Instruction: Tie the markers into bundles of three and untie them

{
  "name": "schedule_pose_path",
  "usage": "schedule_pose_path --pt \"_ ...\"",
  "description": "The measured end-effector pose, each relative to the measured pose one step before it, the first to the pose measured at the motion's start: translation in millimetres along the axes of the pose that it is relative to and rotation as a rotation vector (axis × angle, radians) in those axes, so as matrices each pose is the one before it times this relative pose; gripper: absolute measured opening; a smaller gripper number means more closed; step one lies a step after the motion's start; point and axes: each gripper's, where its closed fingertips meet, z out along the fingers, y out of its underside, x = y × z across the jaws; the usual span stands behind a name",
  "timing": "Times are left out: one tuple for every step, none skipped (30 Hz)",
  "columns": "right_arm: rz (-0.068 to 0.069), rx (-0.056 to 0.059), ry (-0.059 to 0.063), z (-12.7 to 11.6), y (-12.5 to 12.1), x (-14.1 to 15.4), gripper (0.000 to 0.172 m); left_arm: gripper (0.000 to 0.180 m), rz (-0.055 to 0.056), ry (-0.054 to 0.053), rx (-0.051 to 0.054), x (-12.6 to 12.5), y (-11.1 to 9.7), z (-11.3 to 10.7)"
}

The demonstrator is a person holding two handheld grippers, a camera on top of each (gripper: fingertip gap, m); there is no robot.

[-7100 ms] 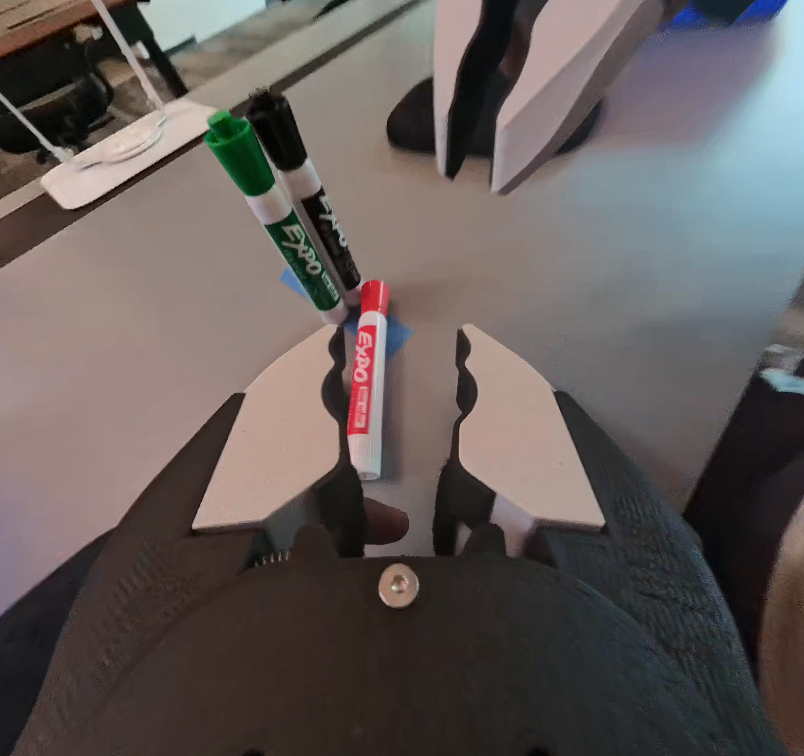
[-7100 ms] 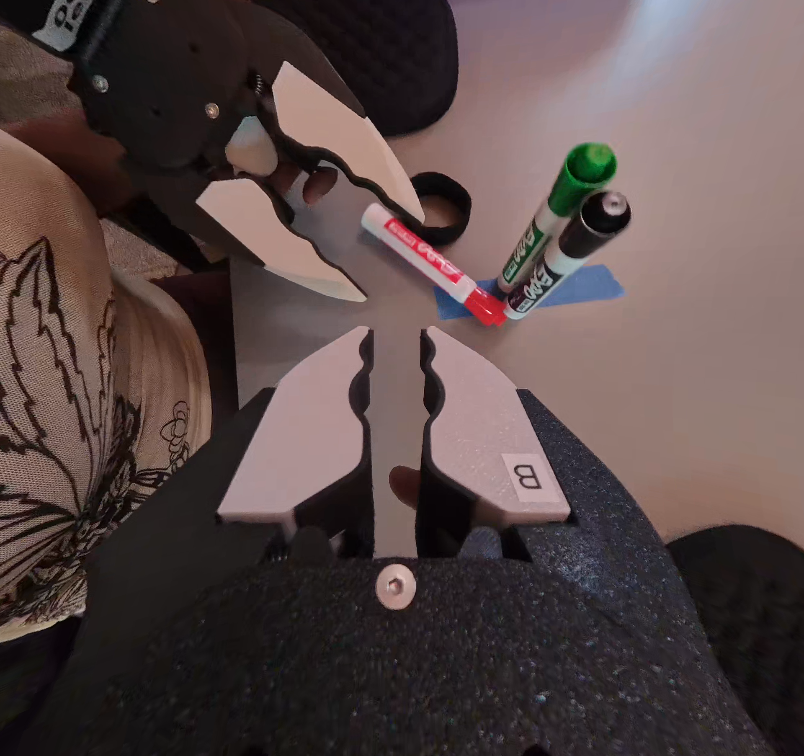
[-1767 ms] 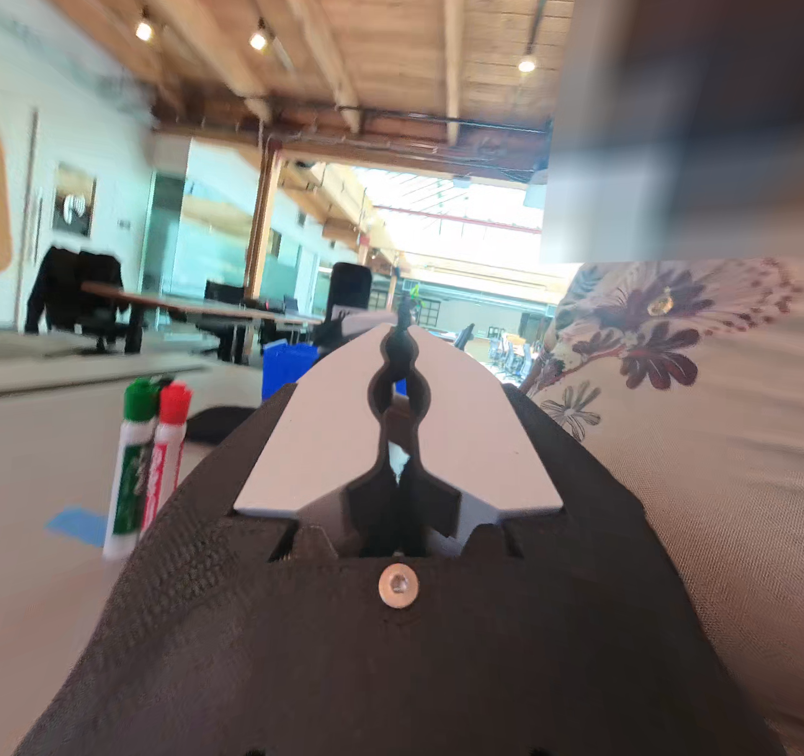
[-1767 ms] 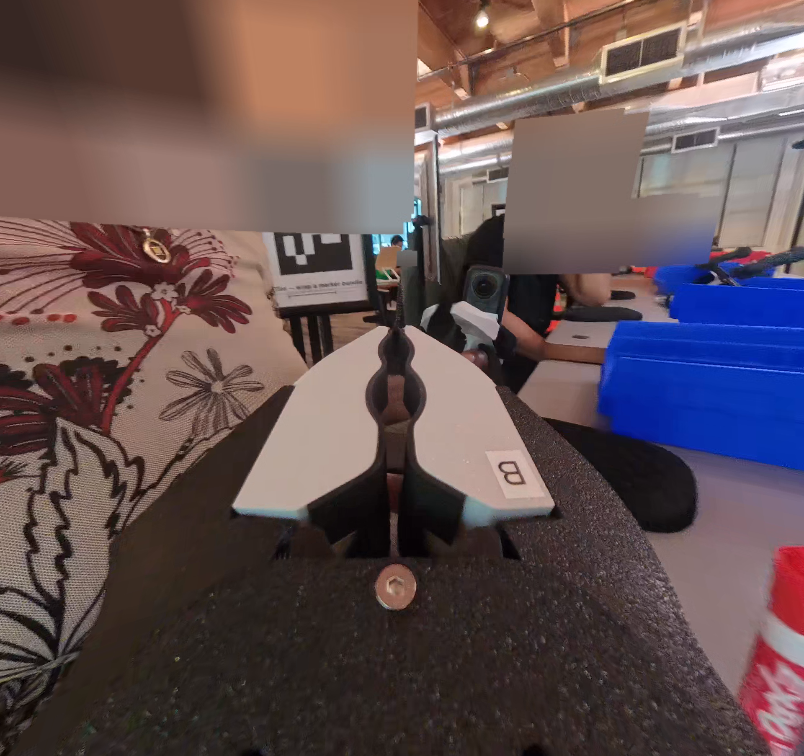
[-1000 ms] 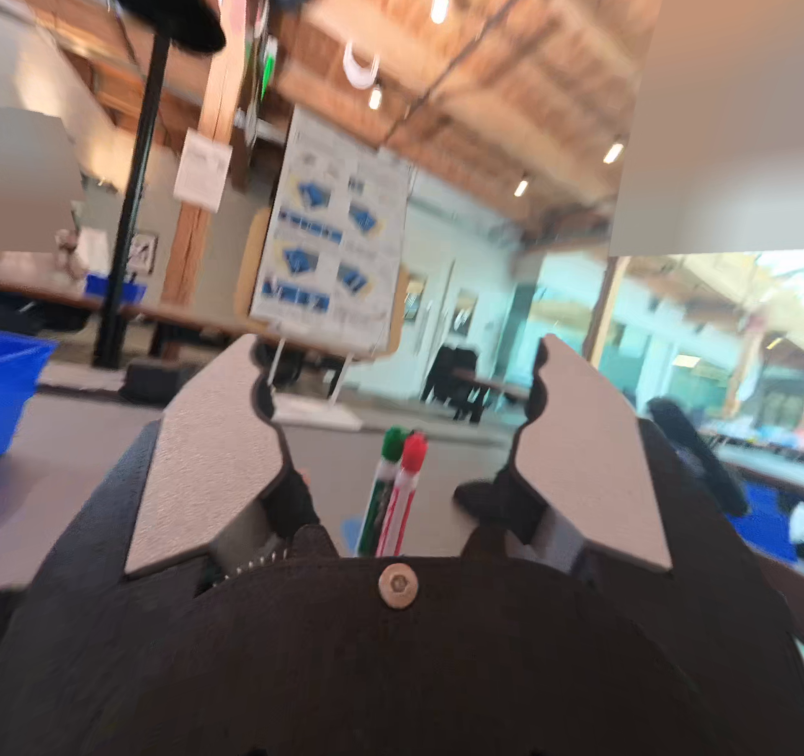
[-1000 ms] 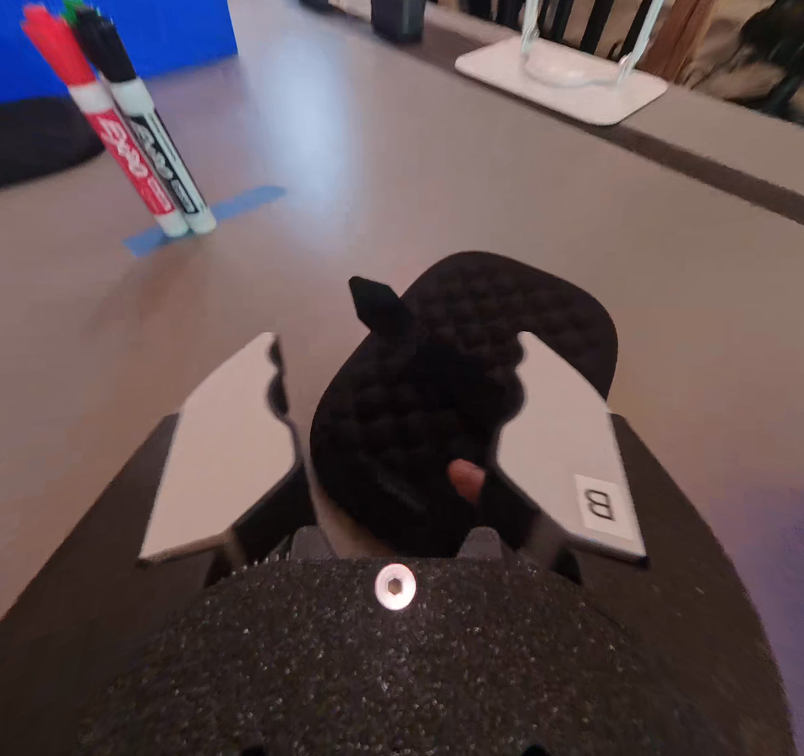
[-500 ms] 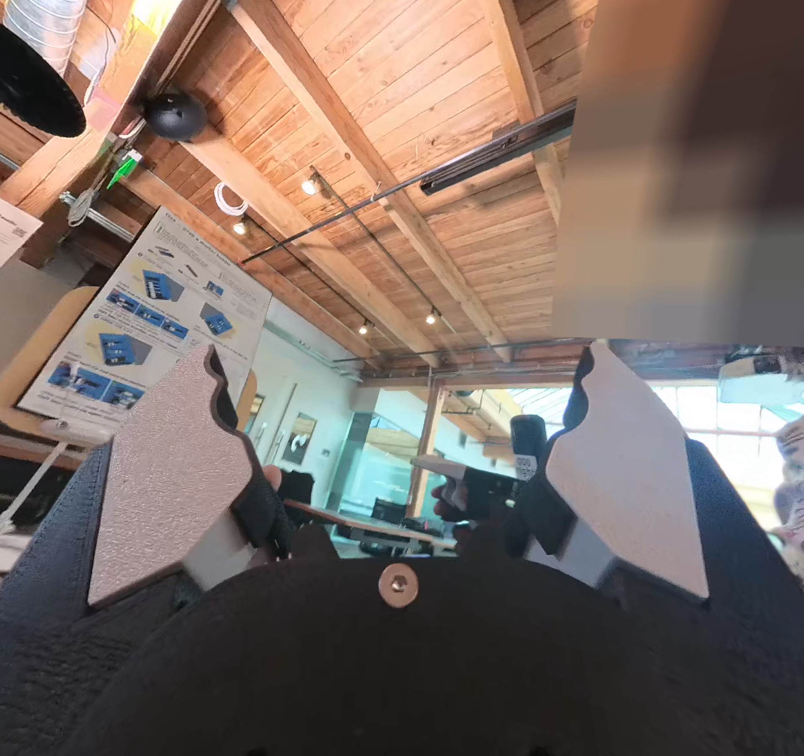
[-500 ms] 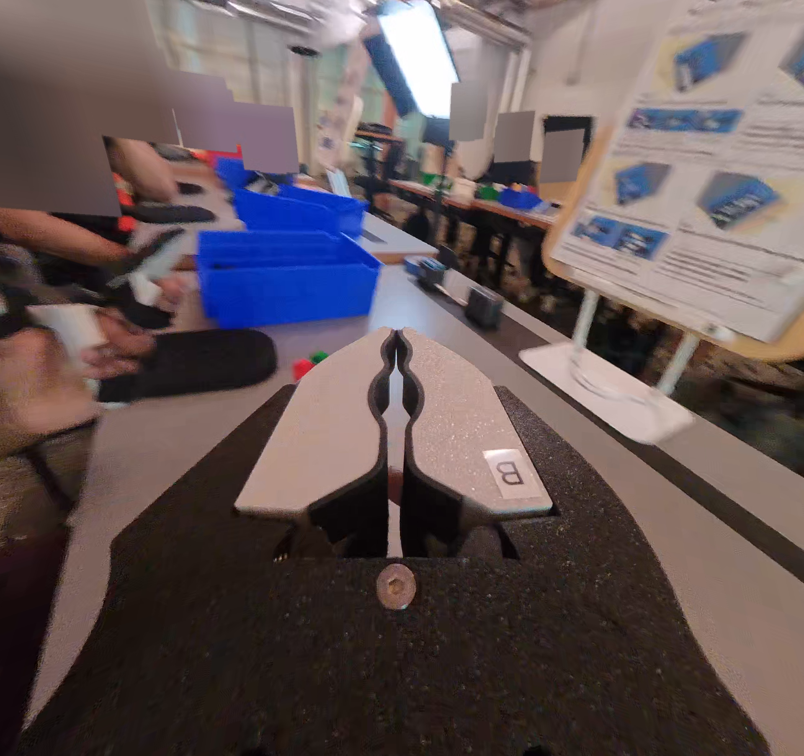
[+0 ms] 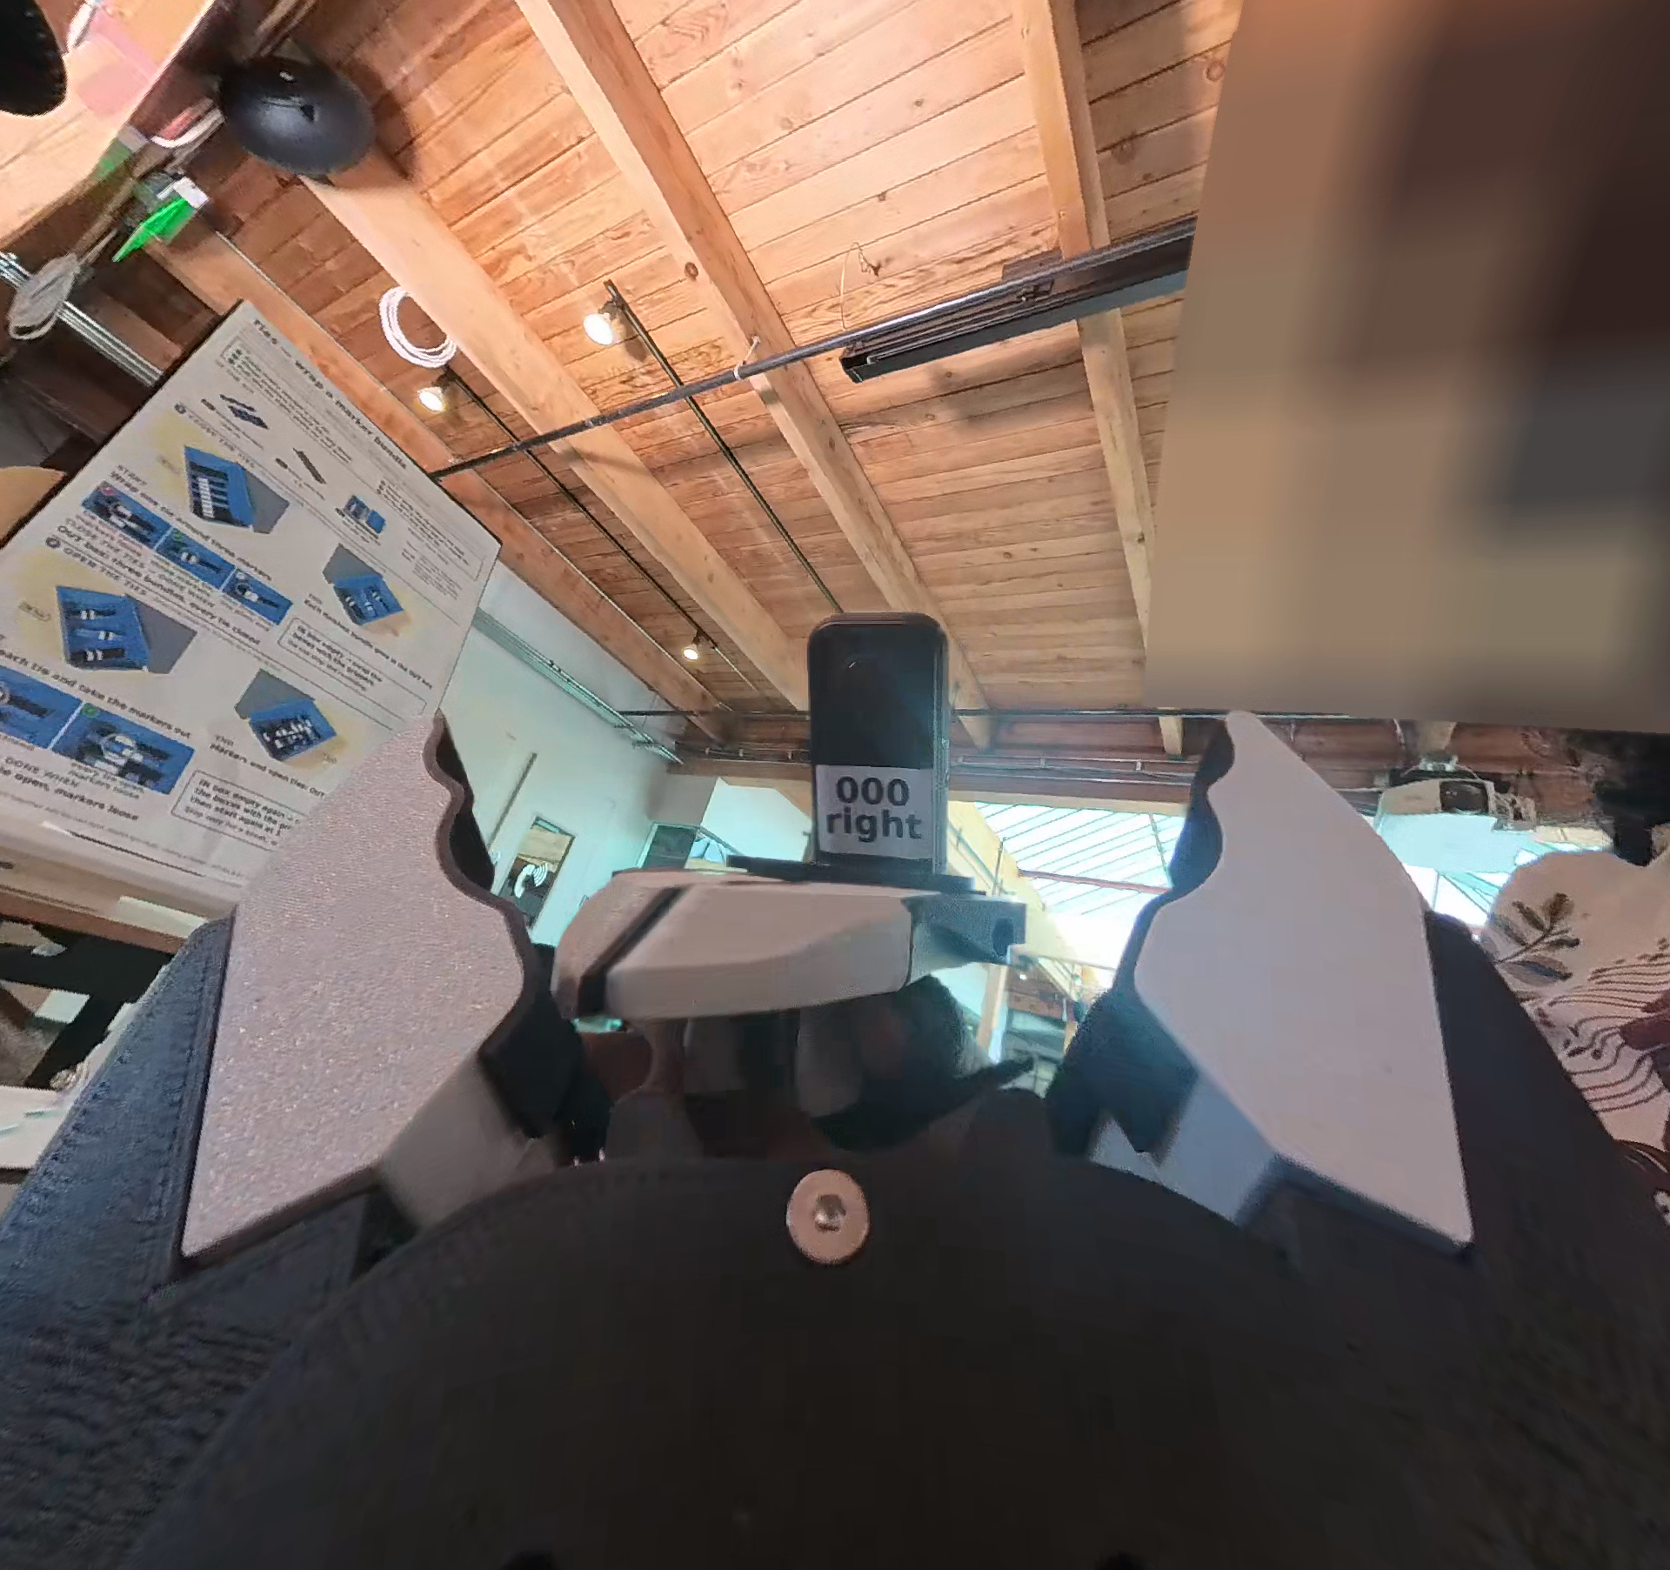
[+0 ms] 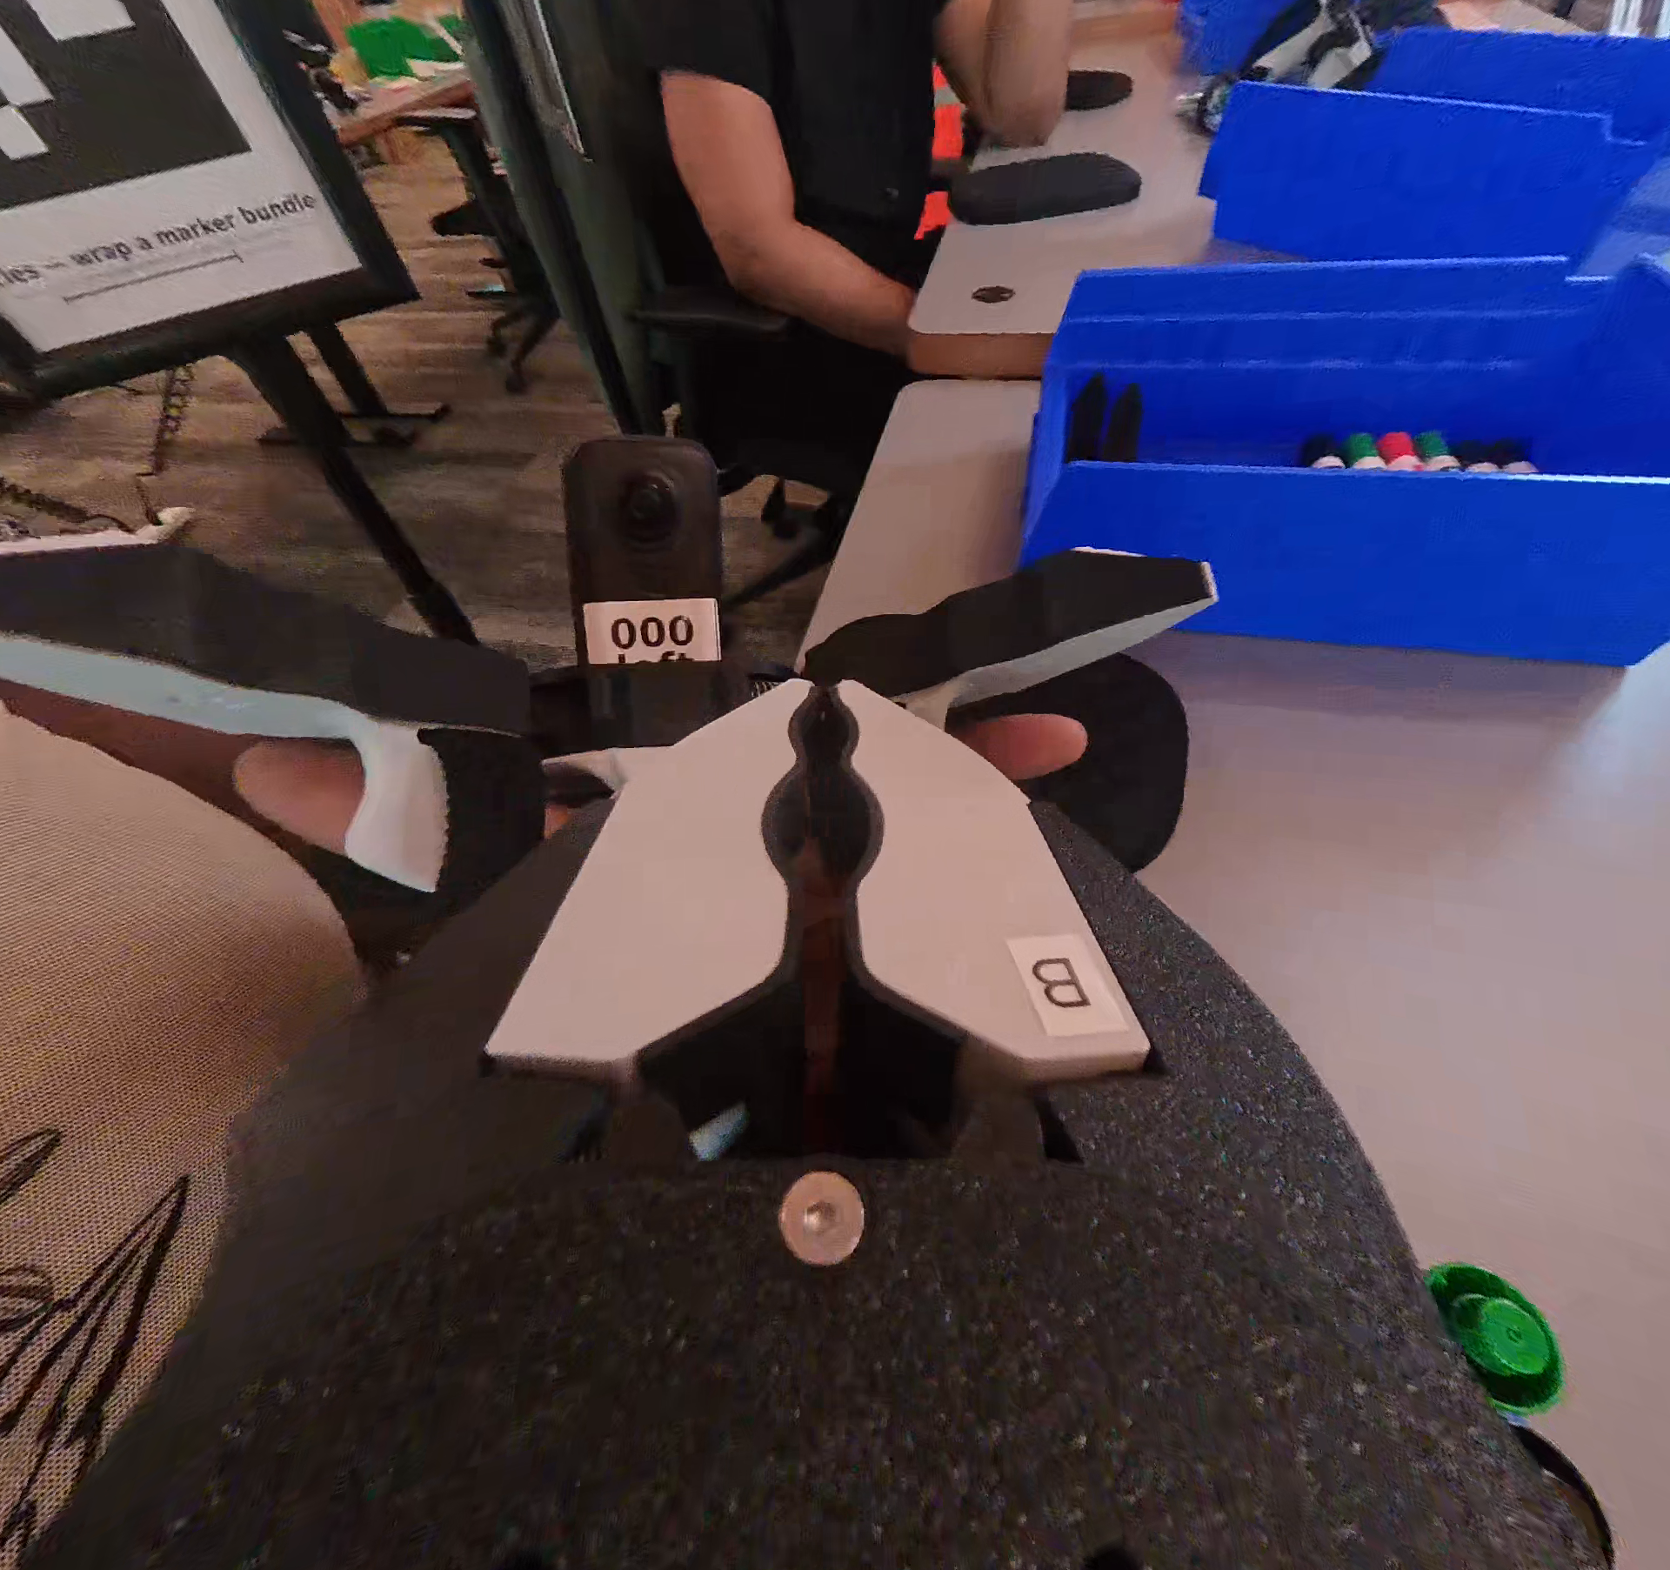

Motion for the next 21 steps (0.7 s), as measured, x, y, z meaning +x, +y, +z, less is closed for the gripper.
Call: schedule_pose_path --pt "-0.0155 -0.0007 0.0101 0.18 -1.65 -0.79 0.000 0.145 -0.0052 0.0011 0.0129 -0.87 -1.57 -1.10" --pt "-0.0191 0.0120 -0.0187 0.59 -3.44 -5.97 0.000 0.145 -0.0103 -0.0049 0.0140 -1.63 -1.72 -0.91" --pt "-0.0113 0.0121 -0.0245 1.70 -3.15 -6.78 0.000 0.145 -0.0135 -0.0023 0.0121 -1.25 -1.29 -0.36" --pt "-0.0009 -0.0145 0.0105 2.83 0.89 -0.06 0.000 0.145 -0.0115 0.0058 0.0057 0.25 -0.17 0.22" --pt "-0.0056 -0.0388 0.0609 2.63 5.27 9.13 0.000 0.145 -0.0031 0.0060 -0.0057 1.19 1.66 0.83" --pt "-0.0174 -0.0191 0.0239 1.88 2.07 3.45 0.000 0.146 0.0066 -0.0182 -0.0093 -2.63 1.80 0.27" --pt "-0.0165 -0.0121 -0.0044 0.76 0.37 -1.65 0.000 0.145 0.0039 0.0126 0.0039 0.73 -0.56 -0.97" --pt "-0.0207 -0.0025 -0.0210 0.12 -1.26 -5.05 0.000 0.145 -0.0086 0.0027 0.0009 -0.44 -0.79 -0.64" --pt "-0.0108 0.0042 -0.0099 0.04 -1.75 -2.93 0.000 0.145 -0.0021 0.0018 -0.0012 0.00 -0.42 -0.27" --pt "0.0085 -0.0195 0.0486 0.36 1.95 7.09 0.000 0.145 0.0100 0.0070 -0.0066 1.34 0.50 0.24" --pt "0.0031 -0.0133 0.0209 0.21 0.84 3.30 0.000 0.146 0.0070 -0.0106 -0.0169 -1.24 1.97 0.22" --pt "0.0043 -0.0068 0.0035 -0.13 0.09 0.17 0.000 0.146 -0.0026 0.0068 -0.0051 0.23 0.58 -0.25" --pt "-0.0153 0.0062 -0.0069 -0.84 -1.64 -2.39 0.000 0.145 -0.0025 0.0098 0.0029 1.14 -0.51 -0.37" --pt "-0.0179 0.0167 -0.0105 -1.32 -2.58 -3.45 0.000 0.145 0.0054 0.0020 0.0003 0.56 -0.07 0.14" --pt "0.0045 -0.0085 0.0350 -0.78 1.38 4.45 0.000 0.145 0.0091 -0.0013 -0.0054 0.42 0.96 0.43" --pt "0.0005 -0.0152 0.0239 0.03 2.44 2.69 0.000 0.146 0.0061 -0.0181 -0.0101 -1.90 1.85 0.49" --pt "-0.0032 -0.0123 0.0117 -0.64 1.58 0.13 0.000 0.145 0.0011 -0.0068 -0.0086 -1.13 2.66 -0.12" --pt "-0.0254 0.0035 -0.0011 -2.10 -0.52 -3.38 0.000 0.145 0.0016 0.0073 0.0018 1.64 1.51 -0.30" --pt "-0.0296 0.0272 -0.0180 -2.54 -2.81 -7.24 0.000 0.145 0.0053 0.0006 -0.0011 1.79 1.57 -0.04" --pt "0.0016 0.0140 -0.0001 -2.48 -0.33 -2.81 0.000 0.145 0.0093 0.0013 -0.0067 2.15 2.59 0.18" --pt "0.0186 -0.0259 0.0152 -1.47 6.76 1.61 0.000 0.145 0.0097 0.0002 -0.0101 2.34 3.23 0.36"
